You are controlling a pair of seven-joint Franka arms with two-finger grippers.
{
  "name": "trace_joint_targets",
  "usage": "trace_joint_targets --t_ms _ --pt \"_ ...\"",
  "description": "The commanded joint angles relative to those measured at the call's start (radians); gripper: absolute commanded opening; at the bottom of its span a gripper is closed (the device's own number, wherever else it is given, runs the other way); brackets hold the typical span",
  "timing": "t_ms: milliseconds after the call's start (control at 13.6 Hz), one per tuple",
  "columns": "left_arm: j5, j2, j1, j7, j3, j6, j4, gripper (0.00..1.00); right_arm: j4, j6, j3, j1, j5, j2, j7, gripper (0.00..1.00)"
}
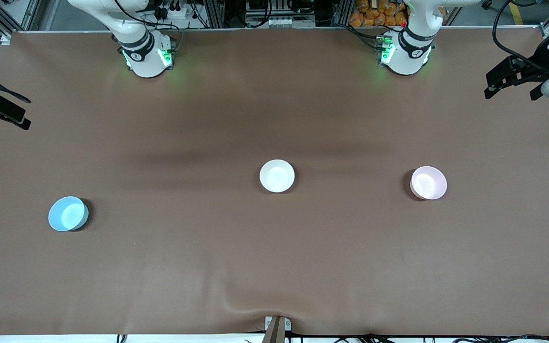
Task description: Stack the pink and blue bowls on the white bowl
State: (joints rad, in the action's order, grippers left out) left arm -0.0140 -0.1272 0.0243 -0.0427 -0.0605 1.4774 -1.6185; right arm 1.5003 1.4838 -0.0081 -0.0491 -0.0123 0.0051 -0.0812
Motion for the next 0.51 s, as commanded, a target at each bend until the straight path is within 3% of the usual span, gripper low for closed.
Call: trace_joint_targets --t_ms 0,440 --pt "0.022 0.004 -0.004 -0.013 -0.002 -0.035 0.017 1.0 0.003 -0.008 -0.018 0.018 0.011 -0.013 -0.005 1.0" --pt "0.023 0.02 -0.026 -0.016 -0.001 -0.04 0.017 1.0 0.003 -0.008 -0.018 0.018 0.011 -0.013 -0.005 1.0"
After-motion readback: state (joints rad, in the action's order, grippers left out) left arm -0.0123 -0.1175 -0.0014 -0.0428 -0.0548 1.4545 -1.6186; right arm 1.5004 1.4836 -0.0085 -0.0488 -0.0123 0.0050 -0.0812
